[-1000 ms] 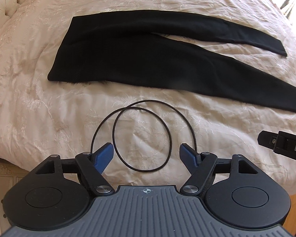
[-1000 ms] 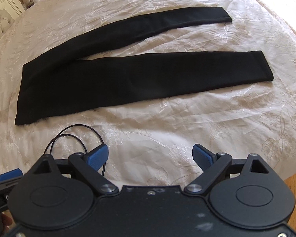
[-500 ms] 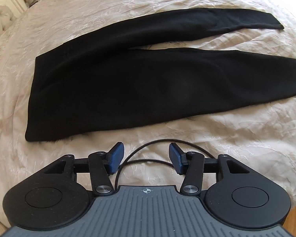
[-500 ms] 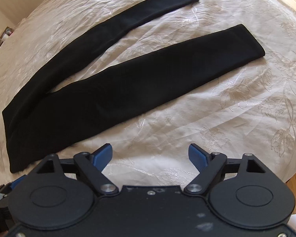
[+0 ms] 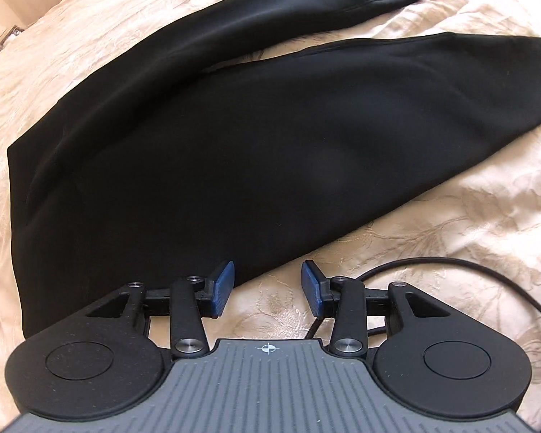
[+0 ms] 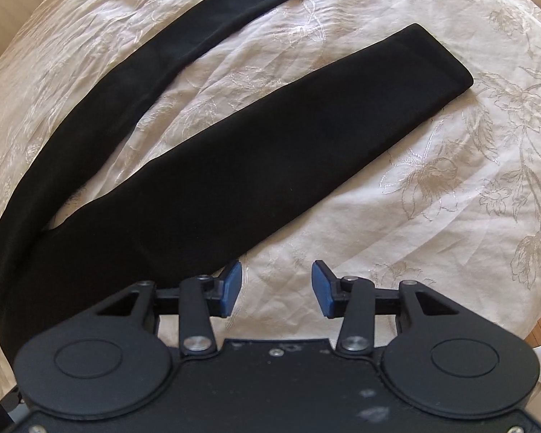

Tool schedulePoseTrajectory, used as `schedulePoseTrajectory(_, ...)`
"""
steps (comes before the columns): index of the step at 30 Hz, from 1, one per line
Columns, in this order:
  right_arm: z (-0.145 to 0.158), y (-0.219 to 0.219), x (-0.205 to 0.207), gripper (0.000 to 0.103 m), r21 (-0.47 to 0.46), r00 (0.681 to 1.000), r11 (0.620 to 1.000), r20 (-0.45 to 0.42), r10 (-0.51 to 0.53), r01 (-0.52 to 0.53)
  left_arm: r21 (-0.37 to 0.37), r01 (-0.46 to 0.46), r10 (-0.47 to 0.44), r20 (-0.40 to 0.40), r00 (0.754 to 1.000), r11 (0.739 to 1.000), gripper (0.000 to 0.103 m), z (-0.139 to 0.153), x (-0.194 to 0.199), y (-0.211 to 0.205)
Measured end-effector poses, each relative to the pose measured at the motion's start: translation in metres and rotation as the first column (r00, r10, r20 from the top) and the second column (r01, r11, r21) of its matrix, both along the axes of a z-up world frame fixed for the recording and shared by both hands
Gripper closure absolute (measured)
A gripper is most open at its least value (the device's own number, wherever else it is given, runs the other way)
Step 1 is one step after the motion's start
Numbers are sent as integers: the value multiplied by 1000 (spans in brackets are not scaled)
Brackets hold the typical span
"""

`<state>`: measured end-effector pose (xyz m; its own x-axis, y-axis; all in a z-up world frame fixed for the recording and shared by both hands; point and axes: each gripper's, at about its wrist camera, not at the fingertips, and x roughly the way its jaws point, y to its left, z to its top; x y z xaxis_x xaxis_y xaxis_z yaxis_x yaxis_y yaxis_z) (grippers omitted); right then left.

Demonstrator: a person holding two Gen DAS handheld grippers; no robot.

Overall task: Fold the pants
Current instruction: 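Grasp the trouser leg hems with the right tool while the left tool grasps the trousers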

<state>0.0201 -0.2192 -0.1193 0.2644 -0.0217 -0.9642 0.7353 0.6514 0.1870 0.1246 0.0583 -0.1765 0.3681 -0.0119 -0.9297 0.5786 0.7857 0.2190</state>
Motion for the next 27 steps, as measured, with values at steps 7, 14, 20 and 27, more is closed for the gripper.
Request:
schedulePoseTrajectory(7,-17,-17,5,56,19,997,997,-4,-72,72,-5,6,-6,35,999,1000,63,-8,19,-13)
schedulePoseTrajectory(14,-34,-75,-13,55,30,968,967,16,-252,251,-97,-20,21,6,1000,995,87,-1,16,-12)
schedulePoseTrajectory(20,-61,-128,-32,54,125,905,900,37,-425,417,-133,-63,67,25,997,989,90,22,17,2)
schedulePoseTrajectory(27,-69,-151,-29,55,199,863,862,111,-493,466,-140,-77,88,76,993,987,91,43,18,-1)
